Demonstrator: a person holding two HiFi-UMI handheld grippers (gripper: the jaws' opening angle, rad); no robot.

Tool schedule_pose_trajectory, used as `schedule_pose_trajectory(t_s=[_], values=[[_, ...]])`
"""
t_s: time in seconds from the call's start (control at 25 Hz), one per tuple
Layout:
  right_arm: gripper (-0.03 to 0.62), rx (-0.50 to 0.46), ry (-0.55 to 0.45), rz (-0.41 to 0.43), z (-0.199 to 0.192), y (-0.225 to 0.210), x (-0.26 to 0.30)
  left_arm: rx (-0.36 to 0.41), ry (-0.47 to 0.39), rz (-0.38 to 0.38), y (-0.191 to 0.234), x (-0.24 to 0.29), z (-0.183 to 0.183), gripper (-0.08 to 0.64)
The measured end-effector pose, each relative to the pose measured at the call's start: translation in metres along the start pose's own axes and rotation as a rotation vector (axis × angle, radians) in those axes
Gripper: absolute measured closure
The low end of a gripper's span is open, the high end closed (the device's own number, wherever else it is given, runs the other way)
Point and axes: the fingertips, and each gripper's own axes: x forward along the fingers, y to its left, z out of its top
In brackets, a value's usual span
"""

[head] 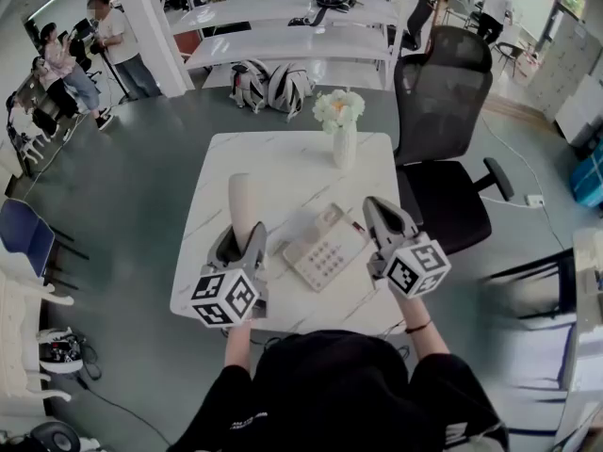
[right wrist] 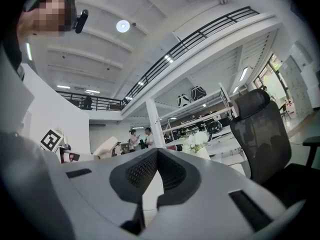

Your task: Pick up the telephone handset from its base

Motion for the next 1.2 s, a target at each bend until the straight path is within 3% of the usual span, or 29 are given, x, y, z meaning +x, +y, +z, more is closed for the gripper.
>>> schedule_pose_trajectory(t_s=[0.36, 1.2], values=[[0.601, 0.003, -0.011, 0.000, 0.008, -0.004, 0.001, -0.001, -0.046, 0.006, 0.000, -0.007, 0.015, 0.350], [0.601, -0.011, -0.006, -0.020, 0.003, -0.012, -0.003, 0.005, -0.015, -0.004, -0.005, -0.005, 0.002, 0.350]])
